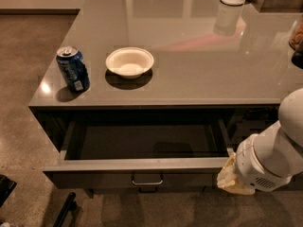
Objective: Close top drawer
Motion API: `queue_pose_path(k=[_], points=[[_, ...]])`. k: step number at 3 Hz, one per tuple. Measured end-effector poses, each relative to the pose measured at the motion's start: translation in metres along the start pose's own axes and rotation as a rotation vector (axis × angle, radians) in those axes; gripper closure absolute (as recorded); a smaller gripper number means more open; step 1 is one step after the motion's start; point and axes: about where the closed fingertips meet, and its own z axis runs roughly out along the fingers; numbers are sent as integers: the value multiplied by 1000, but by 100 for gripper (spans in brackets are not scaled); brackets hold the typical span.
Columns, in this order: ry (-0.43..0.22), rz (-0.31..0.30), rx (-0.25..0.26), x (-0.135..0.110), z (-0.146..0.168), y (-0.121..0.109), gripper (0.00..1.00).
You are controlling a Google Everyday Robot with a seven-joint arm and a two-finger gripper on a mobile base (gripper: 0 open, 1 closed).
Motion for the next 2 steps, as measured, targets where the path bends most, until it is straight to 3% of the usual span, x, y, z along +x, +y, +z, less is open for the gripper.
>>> queue_pose_path(k=[2], points=[[14, -6, -13, 9, 13, 6, 100]])
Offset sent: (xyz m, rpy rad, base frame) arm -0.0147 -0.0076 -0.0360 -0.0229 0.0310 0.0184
